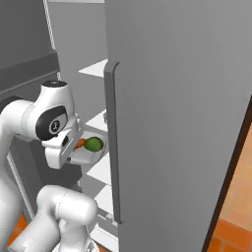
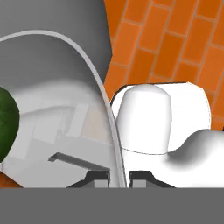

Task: Take the meat container that has the fish and place it on the second highest rack of the freezer. Then take the vegetable container that has the carrot and avocado and place it on the highest rack of the freezer.

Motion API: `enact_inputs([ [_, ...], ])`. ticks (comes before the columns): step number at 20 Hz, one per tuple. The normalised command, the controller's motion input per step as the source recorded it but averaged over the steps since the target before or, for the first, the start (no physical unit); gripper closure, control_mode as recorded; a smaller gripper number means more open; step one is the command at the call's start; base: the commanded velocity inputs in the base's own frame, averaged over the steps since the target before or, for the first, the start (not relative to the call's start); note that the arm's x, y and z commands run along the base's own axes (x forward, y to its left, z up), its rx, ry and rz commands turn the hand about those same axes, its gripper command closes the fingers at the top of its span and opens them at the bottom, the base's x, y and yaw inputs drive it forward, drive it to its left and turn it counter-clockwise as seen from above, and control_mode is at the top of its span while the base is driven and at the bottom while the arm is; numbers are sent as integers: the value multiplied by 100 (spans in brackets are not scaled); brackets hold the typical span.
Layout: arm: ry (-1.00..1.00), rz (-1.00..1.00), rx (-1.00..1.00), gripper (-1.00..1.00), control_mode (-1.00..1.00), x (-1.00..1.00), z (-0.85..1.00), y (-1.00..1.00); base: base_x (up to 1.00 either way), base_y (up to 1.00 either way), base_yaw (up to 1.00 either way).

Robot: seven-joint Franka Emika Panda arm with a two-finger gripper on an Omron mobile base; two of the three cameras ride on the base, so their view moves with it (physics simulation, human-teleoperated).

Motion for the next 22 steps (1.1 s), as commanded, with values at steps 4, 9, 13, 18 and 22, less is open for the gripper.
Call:
enact_inputs([
  [4,0,0,0,100,100,0,0,0,22,55,1],
  [9,0,0,0,100,100,0,0,0,11,41,0],
  [13,0,0,0,100,100,0,0,0,0,9,2],
  [18,0,0,0,100,100,0,0,0,0,0,0],
  [22,-10,0,0,100,-100,-17,7,2,-1,0,0],
])
